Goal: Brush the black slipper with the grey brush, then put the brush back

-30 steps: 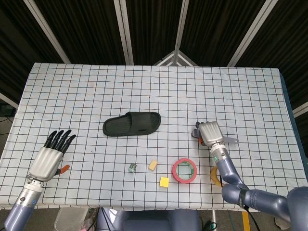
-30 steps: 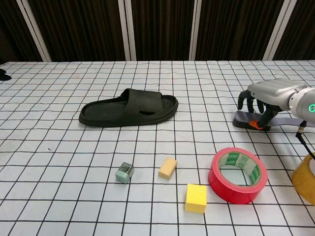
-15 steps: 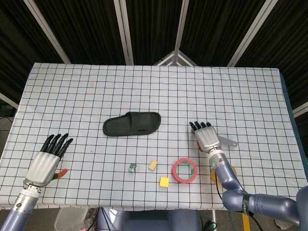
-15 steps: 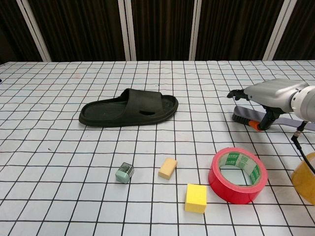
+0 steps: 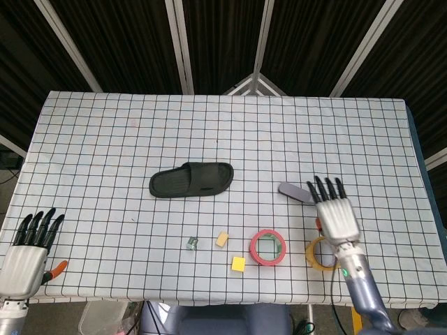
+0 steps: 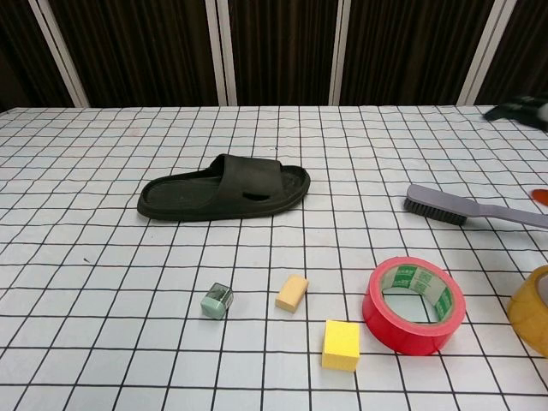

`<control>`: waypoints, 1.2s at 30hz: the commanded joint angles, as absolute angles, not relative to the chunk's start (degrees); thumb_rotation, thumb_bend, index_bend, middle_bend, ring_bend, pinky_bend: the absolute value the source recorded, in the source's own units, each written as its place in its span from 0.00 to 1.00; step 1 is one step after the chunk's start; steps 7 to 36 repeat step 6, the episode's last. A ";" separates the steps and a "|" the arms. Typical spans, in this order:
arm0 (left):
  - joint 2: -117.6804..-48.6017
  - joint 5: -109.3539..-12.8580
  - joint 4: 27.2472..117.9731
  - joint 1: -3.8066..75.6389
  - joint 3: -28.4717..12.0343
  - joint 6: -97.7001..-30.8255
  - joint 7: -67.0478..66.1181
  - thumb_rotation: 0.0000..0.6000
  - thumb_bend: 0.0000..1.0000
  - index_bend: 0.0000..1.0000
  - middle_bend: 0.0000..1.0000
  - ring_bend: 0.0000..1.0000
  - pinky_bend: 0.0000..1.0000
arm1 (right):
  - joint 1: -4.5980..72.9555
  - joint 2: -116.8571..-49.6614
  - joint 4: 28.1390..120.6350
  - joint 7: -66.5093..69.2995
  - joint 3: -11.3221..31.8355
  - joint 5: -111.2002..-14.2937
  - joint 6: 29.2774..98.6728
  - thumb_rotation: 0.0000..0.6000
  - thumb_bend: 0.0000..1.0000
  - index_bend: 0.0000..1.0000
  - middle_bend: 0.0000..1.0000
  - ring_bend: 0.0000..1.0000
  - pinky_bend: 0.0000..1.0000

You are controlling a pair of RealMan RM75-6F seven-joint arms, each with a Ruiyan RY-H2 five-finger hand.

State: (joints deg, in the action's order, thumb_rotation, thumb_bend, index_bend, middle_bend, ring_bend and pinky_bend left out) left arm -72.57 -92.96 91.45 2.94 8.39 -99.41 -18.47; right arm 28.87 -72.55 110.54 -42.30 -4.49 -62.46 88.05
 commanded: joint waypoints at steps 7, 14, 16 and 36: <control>-72.48 -95.77 89.17 1.65 8.30 -99.45 -17.66 1.00 0.06 0.00 0.00 0.00 0.00 | 5.89 -66.77 103.61 -21.44 -16.59 -77.54 105.28 1.00 0.42 0.00 0.00 0.00 0.00; -72.48 -95.77 89.17 1.65 8.30 -99.45 -17.66 1.00 0.06 0.00 0.00 0.00 0.00 | 5.89 -66.77 103.61 -21.44 -16.59 -77.54 105.28 1.00 0.42 0.00 0.00 0.00 0.00; -72.48 -95.77 89.17 1.65 8.30 -99.45 -17.66 1.00 0.06 0.00 0.00 0.00 0.00 | 5.89 -66.77 103.61 -21.44 -16.59 -77.54 105.28 1.00 0.42 0.00 0.00 0.00 0.00; -72.48 -95.77 89.17 1.65 8.30 -99.45 -17.66 1.00 0.06 0.00 0.00 0.00 0.00 | 5.89 -66.77 103.61 -21.44 -16.59 -77.54 105.28 1.00 0.42 0.00 0.00 0.00 0.00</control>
